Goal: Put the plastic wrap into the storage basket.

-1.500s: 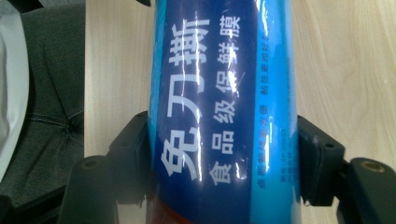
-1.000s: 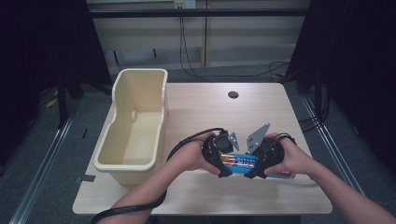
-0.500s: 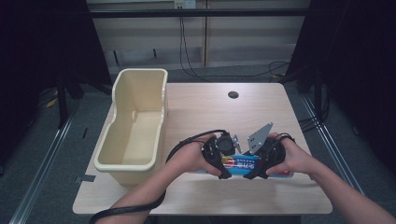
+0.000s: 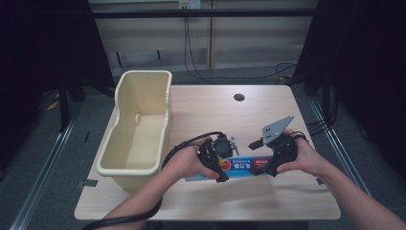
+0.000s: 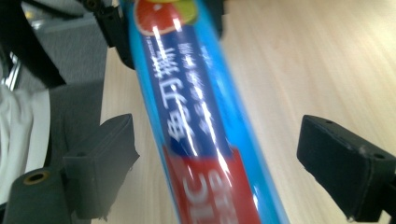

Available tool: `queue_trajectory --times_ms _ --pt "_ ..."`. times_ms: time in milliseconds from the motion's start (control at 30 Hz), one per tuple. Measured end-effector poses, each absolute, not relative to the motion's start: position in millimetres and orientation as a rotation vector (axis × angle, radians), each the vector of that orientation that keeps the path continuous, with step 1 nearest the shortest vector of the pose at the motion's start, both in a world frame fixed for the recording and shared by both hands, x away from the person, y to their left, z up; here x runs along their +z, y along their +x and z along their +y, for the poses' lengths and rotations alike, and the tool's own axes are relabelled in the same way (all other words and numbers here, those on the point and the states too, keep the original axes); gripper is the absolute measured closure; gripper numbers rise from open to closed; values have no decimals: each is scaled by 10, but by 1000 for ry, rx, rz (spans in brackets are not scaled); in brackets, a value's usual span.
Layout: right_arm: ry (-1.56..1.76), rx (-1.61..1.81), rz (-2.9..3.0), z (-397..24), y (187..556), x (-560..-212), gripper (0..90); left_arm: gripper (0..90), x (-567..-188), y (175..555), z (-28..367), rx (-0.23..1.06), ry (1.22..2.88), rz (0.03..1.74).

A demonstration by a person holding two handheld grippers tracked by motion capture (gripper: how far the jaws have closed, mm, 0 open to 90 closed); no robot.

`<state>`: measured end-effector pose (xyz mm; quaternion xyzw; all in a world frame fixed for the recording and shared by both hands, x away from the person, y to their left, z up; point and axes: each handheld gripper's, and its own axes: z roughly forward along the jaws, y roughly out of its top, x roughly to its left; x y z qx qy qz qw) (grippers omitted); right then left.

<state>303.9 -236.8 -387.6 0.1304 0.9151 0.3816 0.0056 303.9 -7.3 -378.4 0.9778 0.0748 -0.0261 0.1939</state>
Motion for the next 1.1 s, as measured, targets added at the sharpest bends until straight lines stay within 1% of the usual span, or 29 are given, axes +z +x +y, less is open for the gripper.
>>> queue_trajectory --times_ms 67,167,233,333,400,500,633,733,967,1000,1100 --pt "438 1163 2848 -2424 3055 -3873 69 323 -3763 3049 -33 -76 2743 223" --pt "483 1166 2823 -2471 3065 -3880 49 323 -3724 3058 28 -67 2748 231" --pt "494 1170 2804 -2490 3069 -3880 43 323 -3699 3065 76 -81 2751 260" --pt "545 1177 2780 -2584 3074 -3887 27 323 -3670 3069 156 -70 2744 291" --pt "547 1175 2779 -2614 3073 -3893 27 323 -3637 3093 223 -86 2750 318" --pt "613 1162 2738 -2714 3064 -3922 24 323 -3596 3115 314 -71 2753 358" --pt "607 1146 2747 -2758 3034 -3969 27 323 -3519 3142 437 -64 2756 430" --pt "621 1143 2737 -2768 3016 -4008 24 323 -3482 3152 474 -78 2745 447" --pt "639 1128 2744 -2746 2965 -4114 22 324 -3351 3156 515 -59 2737 496" --pt "643 1129 2749 -2747 2956 -4128 27 323 -3327 3167 521 -79 2738 499" --pt "651 1146 2747 -2763 2935 -4171 24 323 -3244 3192 532 -77 2727 526"
